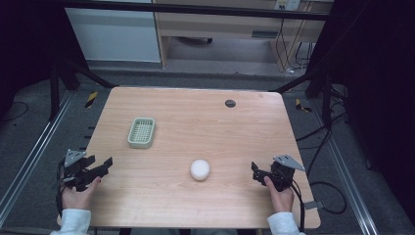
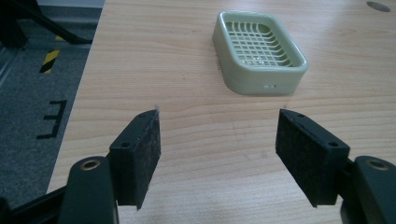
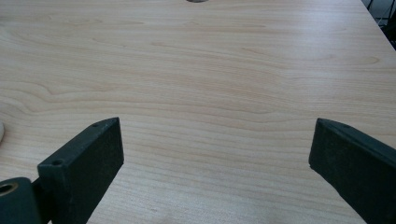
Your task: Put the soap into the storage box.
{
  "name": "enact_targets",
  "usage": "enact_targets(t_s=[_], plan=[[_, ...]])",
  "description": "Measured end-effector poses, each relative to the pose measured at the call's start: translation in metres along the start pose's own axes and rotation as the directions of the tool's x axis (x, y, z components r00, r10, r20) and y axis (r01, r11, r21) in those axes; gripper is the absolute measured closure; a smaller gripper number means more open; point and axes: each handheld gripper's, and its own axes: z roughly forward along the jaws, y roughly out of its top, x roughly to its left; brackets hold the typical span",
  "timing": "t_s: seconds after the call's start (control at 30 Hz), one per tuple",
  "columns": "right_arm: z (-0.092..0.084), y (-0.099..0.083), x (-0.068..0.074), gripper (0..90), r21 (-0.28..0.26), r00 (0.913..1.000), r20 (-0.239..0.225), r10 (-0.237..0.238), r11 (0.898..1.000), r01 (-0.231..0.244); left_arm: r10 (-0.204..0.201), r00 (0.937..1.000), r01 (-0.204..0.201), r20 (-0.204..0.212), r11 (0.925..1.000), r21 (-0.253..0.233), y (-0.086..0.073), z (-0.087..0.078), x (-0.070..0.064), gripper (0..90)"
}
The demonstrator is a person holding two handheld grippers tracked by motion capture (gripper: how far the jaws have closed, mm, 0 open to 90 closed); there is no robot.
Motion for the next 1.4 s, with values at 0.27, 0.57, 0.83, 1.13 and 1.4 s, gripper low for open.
enact_targets(t_s=[0.27, 0.57, 0.83, 1.13, 1.4], plan=[[0.000, 0.000, 0.003, 3.5, -0.006, 0.9998, 0.004, -0.021, 1.000, 0.021, 0.048, 0.9976, -0.048, 0.050, 0.9988, 0.003, 0.004, -0.002, -0.017, 30.8], [0.000, 0.001, 0.005, 3.6, 0.000, 0.9994, 0.001, -0.034, 0.999, 0.034, 0.090, 0.9908, -0.090, 0.101, 0.9959, 0.003, 0.011, -0.003, -0.038, 33.6], [0.001, 0.001, 0.007, 3.6, 0.002, 0.9986, 0.001, -0.052, 0.999, 0.052, 0.123, 0.9819, -0.124, 0.144, 0.9923, -0.004, 0.019, -0.006, -0.055, 31.3], [0.002, 0.000, 0.008, 3.6, 0.011, 0.9983, -0.004, -0.058, 0.998, 0.058, 0.145, 0.9746, -0.149, 0.171, 0.9888, 0.013, 0.026, -0.007, -0.068, 29.6], [0.002, 0.000, 0.009, 3.6, 0.012, 0.9982, -0.002, -0.060, 0.998, 0.060, 0.200, 0.9597, -0.207, 0.198, 0.9782, 0.016, 0.033, -0.007, -0.088, 28.2]])
